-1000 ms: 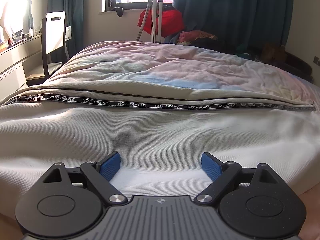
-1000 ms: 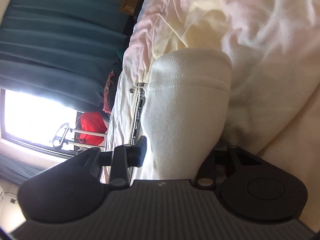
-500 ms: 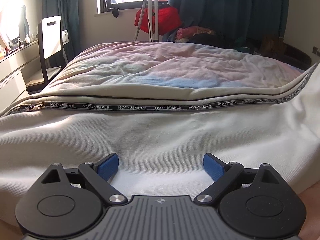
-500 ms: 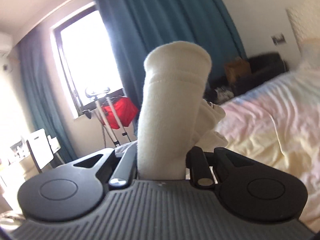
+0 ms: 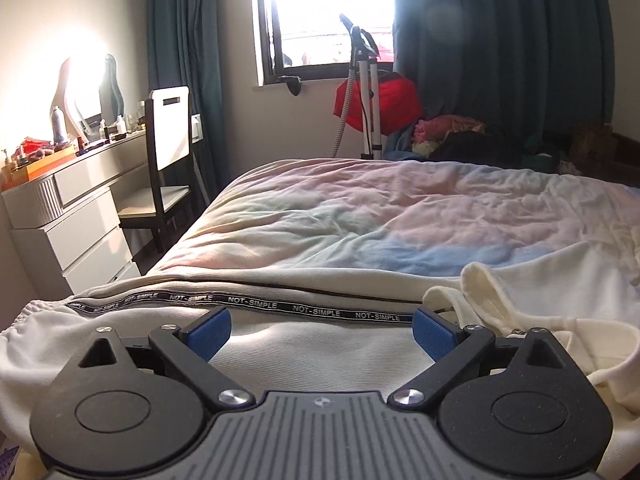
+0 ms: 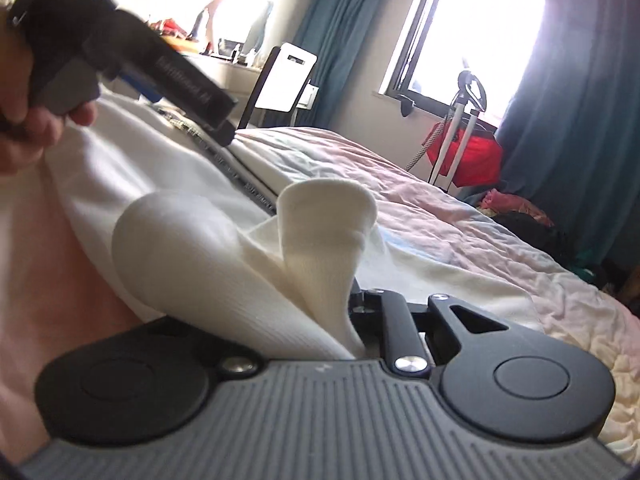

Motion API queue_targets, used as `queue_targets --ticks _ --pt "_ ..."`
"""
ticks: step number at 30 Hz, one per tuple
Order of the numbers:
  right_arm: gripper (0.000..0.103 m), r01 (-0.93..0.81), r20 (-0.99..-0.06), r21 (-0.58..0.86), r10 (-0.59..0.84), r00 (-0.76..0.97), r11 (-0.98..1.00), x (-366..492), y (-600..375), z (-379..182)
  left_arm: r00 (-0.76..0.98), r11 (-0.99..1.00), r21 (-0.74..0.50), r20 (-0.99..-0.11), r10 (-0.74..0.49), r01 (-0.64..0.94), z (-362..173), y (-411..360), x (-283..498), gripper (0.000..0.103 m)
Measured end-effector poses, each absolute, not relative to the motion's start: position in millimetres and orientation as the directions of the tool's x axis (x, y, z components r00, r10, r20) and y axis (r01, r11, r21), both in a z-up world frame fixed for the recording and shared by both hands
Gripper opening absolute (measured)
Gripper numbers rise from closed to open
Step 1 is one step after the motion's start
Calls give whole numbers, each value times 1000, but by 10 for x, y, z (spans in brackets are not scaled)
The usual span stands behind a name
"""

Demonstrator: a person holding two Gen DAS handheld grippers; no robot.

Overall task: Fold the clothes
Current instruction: 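Lift the held leg with the right gripper toward the left gripper, then lay the leg down on the folded sweatpants and open the right gripper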

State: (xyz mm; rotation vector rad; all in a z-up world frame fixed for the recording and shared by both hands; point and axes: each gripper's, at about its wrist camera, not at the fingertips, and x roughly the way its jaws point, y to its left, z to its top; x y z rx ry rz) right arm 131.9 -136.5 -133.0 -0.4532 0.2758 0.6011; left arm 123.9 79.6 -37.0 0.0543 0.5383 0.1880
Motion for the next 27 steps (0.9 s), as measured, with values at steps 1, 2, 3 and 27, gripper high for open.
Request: queue_targets --ticks 1,2,3,27 --pt "17 -593 -384 -322 471 794 738 1328 -1347 -1330 844 983 96 -503 185 -158 -380 794 1247 98" --pt "17 -589 -391 -317 463 795 743 1337 -1328 -1330 847 983 90 -499 185 -161 -377 814 1250 98" --pt "17 -580 -390 -314 456 800 751 1333 -1320 -1320 849 983 84 -495 185 -165 -374 833 1252 98" --pt "94 -615 -475 78 572 669 785 1318 -1190 -966 885 988 10 -443 145 -156 -401 915 1034 99"
